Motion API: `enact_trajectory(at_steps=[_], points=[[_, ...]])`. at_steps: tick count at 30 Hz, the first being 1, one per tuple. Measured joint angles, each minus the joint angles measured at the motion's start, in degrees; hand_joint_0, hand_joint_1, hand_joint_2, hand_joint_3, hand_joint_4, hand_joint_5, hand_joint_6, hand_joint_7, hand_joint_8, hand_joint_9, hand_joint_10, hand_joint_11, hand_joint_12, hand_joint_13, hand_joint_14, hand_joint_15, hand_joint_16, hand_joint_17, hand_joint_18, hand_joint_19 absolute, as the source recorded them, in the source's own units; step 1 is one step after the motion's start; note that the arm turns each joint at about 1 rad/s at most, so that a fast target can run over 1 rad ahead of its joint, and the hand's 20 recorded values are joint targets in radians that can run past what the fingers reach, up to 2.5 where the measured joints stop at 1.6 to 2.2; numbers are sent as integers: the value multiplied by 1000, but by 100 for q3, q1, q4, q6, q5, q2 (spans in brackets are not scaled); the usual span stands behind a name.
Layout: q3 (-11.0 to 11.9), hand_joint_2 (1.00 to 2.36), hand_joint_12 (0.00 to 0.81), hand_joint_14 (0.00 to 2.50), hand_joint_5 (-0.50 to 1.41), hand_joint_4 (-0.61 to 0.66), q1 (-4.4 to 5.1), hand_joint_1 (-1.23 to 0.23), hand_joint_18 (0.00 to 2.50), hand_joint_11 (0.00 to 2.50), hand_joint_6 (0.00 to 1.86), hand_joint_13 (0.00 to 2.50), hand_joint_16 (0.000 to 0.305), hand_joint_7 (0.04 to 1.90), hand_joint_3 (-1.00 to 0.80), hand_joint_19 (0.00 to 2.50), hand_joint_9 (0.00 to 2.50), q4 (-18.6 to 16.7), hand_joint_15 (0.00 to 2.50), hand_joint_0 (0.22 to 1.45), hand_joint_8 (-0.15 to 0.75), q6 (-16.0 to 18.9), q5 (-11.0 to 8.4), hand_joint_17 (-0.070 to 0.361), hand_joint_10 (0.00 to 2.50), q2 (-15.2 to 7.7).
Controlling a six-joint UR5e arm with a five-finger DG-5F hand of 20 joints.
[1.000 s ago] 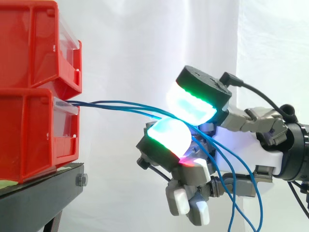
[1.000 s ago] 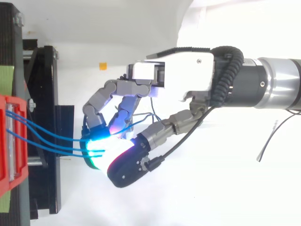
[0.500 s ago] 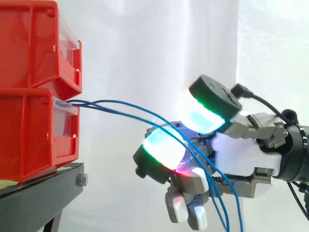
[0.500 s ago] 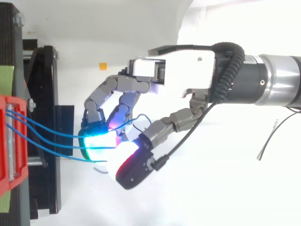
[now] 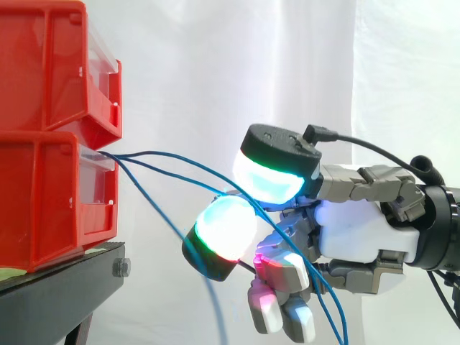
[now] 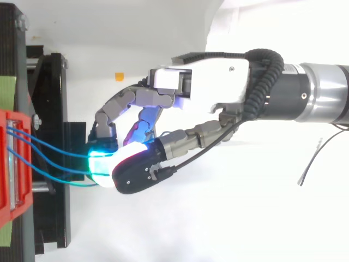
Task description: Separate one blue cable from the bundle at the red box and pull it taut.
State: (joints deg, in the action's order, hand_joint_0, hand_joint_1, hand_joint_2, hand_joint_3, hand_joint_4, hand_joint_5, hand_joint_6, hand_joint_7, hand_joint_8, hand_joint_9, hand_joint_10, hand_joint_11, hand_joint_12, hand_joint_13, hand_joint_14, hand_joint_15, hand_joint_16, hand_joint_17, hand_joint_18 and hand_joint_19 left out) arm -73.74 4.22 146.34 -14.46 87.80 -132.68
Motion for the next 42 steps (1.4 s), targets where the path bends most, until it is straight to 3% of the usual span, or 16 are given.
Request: enact_trajectory(at_steps=[2, 10, 14, 16, 21, 26, 29, 30, 35, 39, 40, 41, 42], points=[[0, 1014, 447, 20, -170, 253, 0, -690, 1121, 932, 758, 1051, 61, 947, -145, 724, 1078, 0, 572, 647, 420, -2, 0, 137, 17, 0], [0, 1015, 410, 21, -210, 215, 0, -768, 1036, 1023, 859, 991, 54, 829, -253, 712, 987, 36, 577, 705, 382, -4, 0, 121, 18, 1], [0, 1008, 401, 20, -215, 217, 0, -888, 1006, 1106, 901, 975, 52, 816, -387, 658, 1002, 42, 575, 760, 375, -4, 1, 118, 15, 3], [0, 1000, 399, 21, -210, 218, 0, -896, 997, 1148, 928, 977, 51, 881, -500, 645, 1044, 43, 572, 789, 385, -4, 5, 115, 15, 3], [0, 1000, 394, 22, -176, 185, 0, -927, 1010, 1232, 944, 1006, 49, 959, -500, 627, 1154, 44, 576, 781, 399, -4, 22, 111, 17, 3], [0, 1000, 393, 23, -118, 144, 0, -990, 1031, 1355, 935, 1087, 48, 1106, -500, 654, 1326, 44, 637, 650, 395, -4, 25, 108, 18, 3], [0, 1000, 410, 23, -87, 138, 0, -922, 1091, 1366, 917, 1144, 50, 1113, -500, 678, 1380, 44, 660, 518, 414, -2, 30, 113, 19, 4], [0, 1000, 436, 21, -74, 137, 0, -784, 1176, 1342, 907, 1177, 57, 1072, -500, 671, 1424, 44, 652, 452, 435, 0, 33, 127, 16, 4], [3, 1000, 463, 21, -94, 149, 0, -595, 1250, 1346, 887, 1259, 61, 1096, -500, 686, 1451, 44, 717, 432, 440, 20, 46, 138, 15, 5], [35, 1000, 482, 22, -132, 170, 0, -569, 1265, 1636, 904, 1354, 64, 1036, -500, 705, 1464, 55, 980, 430, 419, 51, 83, 144, 3, 6], [45, 1000, 483, 23, -145, 183, 0, -565, 1262, 1756, 910, 1374, 65, 1004, -500, 719, 1442, 66, 1100, 431, 399, 64, 96, 145, 46, 6], [51, 1000, 483, 22, -150, 186, 0, -565, 1262, 1715, 912, 1401, 65, 993, -500, 731, 1376, 74, 1199, 431, 399, 75, 104, 146, 300, 6], [58, 1000, 474, 16, -157, 196, 0, -564, 1260, 1554, 915, 1424, 65, 973, -500, 770, 1243, 80, 1316, 433, 398, 84, 110, 146, 803, 6]])
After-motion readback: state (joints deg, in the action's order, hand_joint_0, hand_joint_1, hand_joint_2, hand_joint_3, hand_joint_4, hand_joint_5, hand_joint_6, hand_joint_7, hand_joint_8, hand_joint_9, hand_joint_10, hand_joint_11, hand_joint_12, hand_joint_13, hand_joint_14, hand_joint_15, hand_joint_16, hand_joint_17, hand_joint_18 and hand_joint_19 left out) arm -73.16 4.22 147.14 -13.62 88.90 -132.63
